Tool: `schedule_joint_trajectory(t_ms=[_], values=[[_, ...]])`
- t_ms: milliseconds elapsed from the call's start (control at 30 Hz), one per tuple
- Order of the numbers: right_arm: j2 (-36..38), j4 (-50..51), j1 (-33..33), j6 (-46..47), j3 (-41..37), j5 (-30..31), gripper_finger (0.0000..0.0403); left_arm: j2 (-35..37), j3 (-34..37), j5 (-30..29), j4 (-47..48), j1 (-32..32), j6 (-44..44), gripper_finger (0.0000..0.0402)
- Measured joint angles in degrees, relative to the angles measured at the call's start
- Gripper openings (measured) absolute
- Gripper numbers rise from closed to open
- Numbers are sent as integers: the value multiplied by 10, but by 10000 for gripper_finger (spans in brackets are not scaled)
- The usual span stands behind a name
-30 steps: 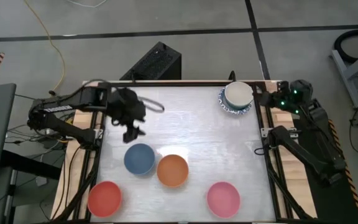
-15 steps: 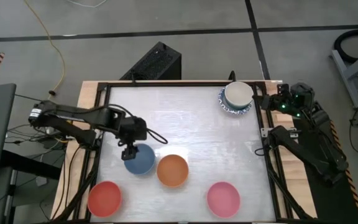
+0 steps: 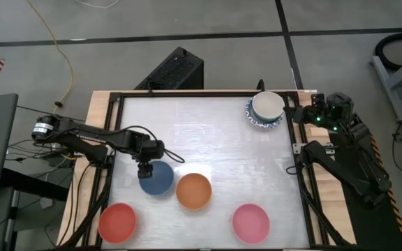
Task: Nest bowls inside each other
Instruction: Stack the blue bowl into the white bowl
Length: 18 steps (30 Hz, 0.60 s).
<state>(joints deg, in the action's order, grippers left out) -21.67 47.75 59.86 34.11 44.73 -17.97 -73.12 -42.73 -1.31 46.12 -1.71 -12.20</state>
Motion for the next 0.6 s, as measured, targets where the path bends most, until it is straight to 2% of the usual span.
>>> schedule_joint_trajectory(t_ms=[67, 167, 267, 433, 600], values=[[0, 0, 0, 7, 0, 0, 224, 0, 11, 10, 0, 4, -5, 264], [0, 0, 0, 14, 0, 0, 224, 0, 13, 15, -7, 4, -6, 226], [0, 0, 0, 15, 0, 0, 224, 0, 13, 15, -13, 4, -11, 159], [0, 0, 0, 15, 0, 0, 224, 0, 13, 2, -29, 5, -53, 22], [0, -1, 0, 15, 0, 9, 224, 1, 3, -78, -32, 19, -146, 4]])
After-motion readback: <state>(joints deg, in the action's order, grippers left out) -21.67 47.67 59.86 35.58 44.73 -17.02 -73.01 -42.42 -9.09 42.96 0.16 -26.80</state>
